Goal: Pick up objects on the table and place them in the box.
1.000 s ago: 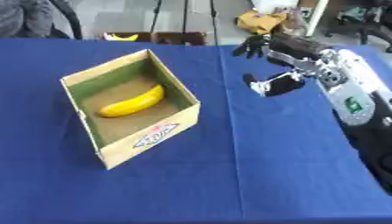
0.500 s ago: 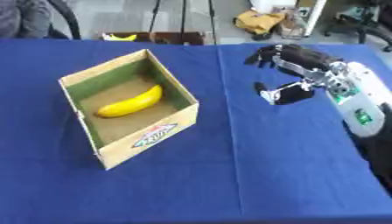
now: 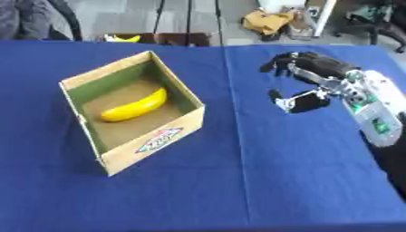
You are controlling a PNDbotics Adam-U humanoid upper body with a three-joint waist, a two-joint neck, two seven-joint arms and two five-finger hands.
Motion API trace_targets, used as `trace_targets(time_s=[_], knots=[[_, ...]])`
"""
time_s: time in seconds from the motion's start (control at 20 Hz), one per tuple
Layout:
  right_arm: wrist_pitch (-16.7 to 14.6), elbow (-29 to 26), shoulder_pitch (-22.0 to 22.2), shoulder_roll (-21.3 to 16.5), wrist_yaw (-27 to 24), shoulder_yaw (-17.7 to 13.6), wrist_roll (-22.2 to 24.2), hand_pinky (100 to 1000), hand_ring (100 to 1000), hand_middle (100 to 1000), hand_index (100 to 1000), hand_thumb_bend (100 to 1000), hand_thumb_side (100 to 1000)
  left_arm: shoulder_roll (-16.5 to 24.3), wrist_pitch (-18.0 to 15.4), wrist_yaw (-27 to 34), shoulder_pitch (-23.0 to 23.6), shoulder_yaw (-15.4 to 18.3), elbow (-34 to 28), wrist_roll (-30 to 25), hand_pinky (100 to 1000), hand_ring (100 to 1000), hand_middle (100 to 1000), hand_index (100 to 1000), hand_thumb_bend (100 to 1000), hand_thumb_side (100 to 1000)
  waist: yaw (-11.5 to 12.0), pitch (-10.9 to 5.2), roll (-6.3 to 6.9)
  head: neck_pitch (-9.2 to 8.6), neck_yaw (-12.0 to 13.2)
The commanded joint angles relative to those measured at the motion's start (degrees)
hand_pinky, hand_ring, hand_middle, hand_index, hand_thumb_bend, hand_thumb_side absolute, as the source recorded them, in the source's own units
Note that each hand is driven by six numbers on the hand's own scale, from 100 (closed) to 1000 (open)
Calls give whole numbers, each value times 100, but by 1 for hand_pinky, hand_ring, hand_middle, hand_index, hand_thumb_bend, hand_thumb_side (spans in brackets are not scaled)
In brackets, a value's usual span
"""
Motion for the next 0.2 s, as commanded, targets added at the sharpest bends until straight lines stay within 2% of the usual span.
trace_targets(time_s=[0.05,0.2], knots=[[18,-35,-17,-242,51,-113,-47,668,736,783,886,100,218,90,-3,-19,-46,51,-84,19,528,448,521,649,231,1000,-6,-70,9,-45,-18],[25,-40,-8,-251,45,-121,-56,668,736,783,880,100,233,91,-5,-19,-37,61,-84,31,528,448,521,649,222,1000,-24,-73,13,-34,5]])
